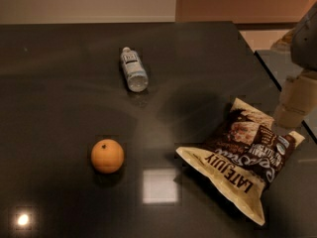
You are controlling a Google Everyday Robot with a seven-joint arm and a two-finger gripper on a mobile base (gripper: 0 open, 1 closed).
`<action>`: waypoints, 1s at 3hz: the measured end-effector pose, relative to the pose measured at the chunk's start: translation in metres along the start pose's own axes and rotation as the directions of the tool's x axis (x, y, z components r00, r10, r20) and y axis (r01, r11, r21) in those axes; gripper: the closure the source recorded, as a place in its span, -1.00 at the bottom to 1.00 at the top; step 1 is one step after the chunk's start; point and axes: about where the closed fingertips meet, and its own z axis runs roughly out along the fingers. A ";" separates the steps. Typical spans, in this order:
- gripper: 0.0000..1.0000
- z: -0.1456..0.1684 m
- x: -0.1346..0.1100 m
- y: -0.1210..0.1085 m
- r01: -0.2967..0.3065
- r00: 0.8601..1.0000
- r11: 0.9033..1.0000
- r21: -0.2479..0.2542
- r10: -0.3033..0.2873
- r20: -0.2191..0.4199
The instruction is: Move blue plastic bottle near brown chip bag
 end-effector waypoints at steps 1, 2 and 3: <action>-1.00 0.000 0.000 0.000 0.000 1.000 1.000 0.000 0.000 0.000; -1.00 0.000 0.000 0.000 0.000 1.000 1.000 0.000 0.000 0.000; -1.00 0.004 -0.015 -0.011 -0.025 1.000 1.000 -0.008 0.025 -0.001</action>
Offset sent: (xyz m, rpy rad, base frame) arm 0.1058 0.0856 0.0074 0.0604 0.1057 -0.1705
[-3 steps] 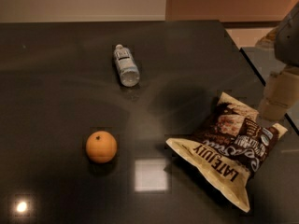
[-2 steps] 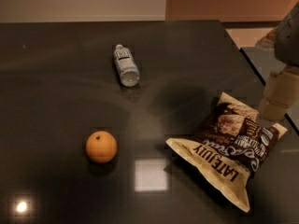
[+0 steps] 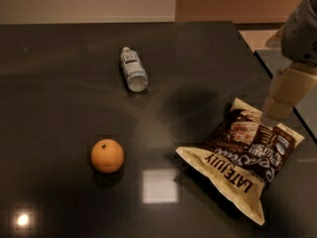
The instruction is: Move blue plastic bottle near brown chip bag
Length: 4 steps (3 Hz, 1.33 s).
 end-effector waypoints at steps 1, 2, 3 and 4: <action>-1.00 0.018 -0.048 -0.034 -0.084 0.996 0.996 -0.042 0.084 0.007; -1.00 0.038 -0.087 -0.063 -0.192 0.981 0.978 -0.080 0.193 0.001; -1.00 0.056 -0.119 -0.082 -0.297 0.955 0.950 -0.094 0.298 -0.005; -1.00 0.070 -0.145 -0.091 -0.387 0.922 0.919 -0.072 0.387 -0.024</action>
Offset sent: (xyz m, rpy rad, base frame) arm 0.1295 0.1014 -0.0095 0.1089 0.2112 -0.2901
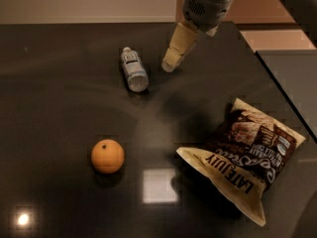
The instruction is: Move blue plastic bottle near brown chip bag
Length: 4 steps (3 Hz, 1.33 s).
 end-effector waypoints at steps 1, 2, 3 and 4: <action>-1.00 0.012 -0.020 -0.003 -0.108 0.994 0.993 0.056 0.109 -0.022; -1.00 0.020 -0.037 -0.011 -0.200 0.978 0.975 0.096 0.205 -0.034; -1.00 0.027 -0.060 -0.024 -0.275 0.961 0.956 0.102 0.277 -0.004; -1.00 0.028 -0.061 -0.024 -0.274 0.961 0.956 0.102 0.276 -0.002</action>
Offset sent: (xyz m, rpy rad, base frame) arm 0.0470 0.0300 -0.0113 -0.0937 0.0309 -0.3654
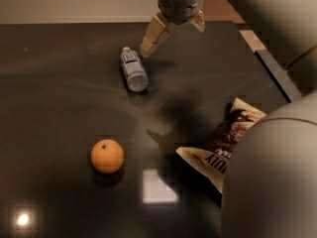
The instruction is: Move blue plastic bottle near brown chip bag
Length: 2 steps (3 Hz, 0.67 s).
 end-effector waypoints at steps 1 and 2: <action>-1.00 0.007 -0.010 0.006 0.013 1.000 1.000 0.000 -0.013 -0.011; -1.00 0.019 -0.024 0.020 0.013 0.999 1.000 -0.010 -0.013 -0.031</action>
Offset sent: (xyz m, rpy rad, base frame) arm 0.0086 0.0491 -0.0235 -0.0462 0.1084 0.0057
